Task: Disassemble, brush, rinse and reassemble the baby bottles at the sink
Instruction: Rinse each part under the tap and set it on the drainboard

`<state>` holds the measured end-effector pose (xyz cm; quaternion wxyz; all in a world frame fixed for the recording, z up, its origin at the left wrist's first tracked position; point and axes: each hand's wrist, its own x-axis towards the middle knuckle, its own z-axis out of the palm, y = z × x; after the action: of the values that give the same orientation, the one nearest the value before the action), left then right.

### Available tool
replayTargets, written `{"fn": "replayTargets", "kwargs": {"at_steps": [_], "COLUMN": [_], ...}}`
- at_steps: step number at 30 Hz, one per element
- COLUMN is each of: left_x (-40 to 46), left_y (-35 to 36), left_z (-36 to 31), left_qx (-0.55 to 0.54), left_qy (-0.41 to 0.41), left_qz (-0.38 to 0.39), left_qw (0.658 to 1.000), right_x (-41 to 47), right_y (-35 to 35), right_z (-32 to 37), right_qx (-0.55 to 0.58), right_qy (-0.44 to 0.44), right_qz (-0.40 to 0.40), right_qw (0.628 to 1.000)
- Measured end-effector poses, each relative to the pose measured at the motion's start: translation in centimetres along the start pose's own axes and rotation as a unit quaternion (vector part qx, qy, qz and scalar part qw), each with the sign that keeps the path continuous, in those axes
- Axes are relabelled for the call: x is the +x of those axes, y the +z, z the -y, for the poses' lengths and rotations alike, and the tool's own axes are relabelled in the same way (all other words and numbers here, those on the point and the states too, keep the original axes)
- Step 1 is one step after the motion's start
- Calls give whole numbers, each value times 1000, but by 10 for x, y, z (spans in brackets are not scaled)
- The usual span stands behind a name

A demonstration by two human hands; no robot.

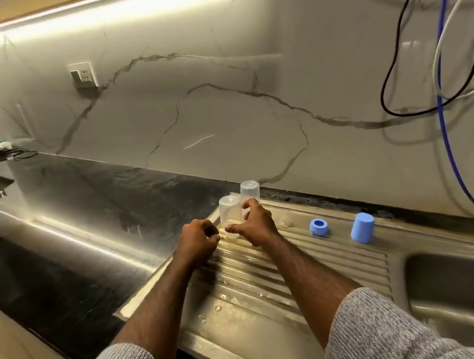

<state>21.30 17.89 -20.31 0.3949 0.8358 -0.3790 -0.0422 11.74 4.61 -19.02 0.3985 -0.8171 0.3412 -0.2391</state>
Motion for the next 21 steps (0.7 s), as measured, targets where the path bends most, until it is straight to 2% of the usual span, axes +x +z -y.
{"fn": "replayTargets", "kwargs": {"at_steps": [5, 10, 15, 21], "left_x": [-11, -30, -42, -72], "left_y": [4, 25, 72, 168], "left_z": [-11, -49, -116, -223], "left_qx": [8, -14, -30, -51], "left_qy": [13, 24, 97, 166], "left_qz": [-10, 14, 49, 83], "left_qw": [1000, 1000, 994, 981], "right_x": [-10, -36, -74, -130], "right_y": [-25, -77, -156, -259], "right_z": [-12, -46, -93, -167], "right_qx": [-3, 1, -11, -74], "right_qy": [27, 28, 32, 65], "right_qz": [1, -6, -30, -83], "right_qw": [1000, 1000, 999, 992]}}
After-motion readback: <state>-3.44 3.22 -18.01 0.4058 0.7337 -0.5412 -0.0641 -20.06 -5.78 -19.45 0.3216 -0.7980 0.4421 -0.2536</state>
